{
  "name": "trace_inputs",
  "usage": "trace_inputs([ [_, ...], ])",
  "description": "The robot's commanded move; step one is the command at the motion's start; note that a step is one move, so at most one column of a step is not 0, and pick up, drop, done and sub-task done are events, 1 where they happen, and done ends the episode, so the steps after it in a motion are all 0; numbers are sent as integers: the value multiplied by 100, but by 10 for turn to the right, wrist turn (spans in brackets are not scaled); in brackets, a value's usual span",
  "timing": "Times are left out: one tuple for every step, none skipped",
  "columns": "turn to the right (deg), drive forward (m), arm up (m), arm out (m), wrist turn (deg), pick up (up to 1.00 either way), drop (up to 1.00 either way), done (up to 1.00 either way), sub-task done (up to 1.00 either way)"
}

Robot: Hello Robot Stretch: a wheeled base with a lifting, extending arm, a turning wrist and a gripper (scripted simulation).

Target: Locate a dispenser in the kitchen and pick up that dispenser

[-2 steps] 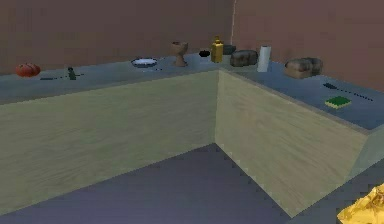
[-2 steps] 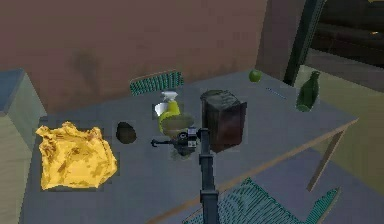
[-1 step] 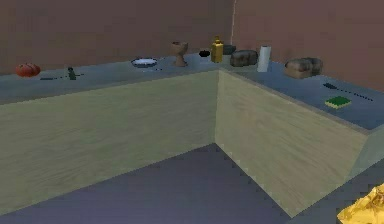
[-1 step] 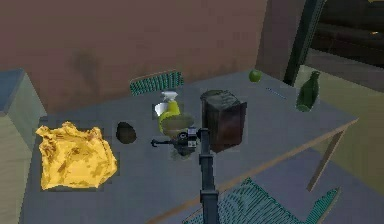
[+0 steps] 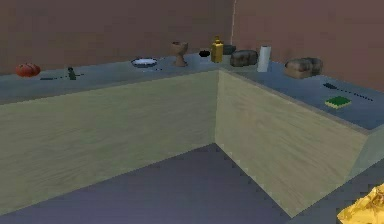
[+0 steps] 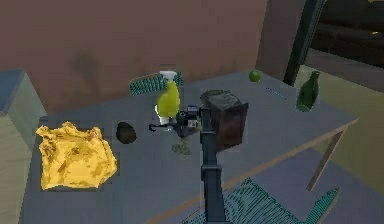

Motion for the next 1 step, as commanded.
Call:
trace_inputs([
  [0, 0, 0, 0, 0, 0, 0, 100, 0],
])
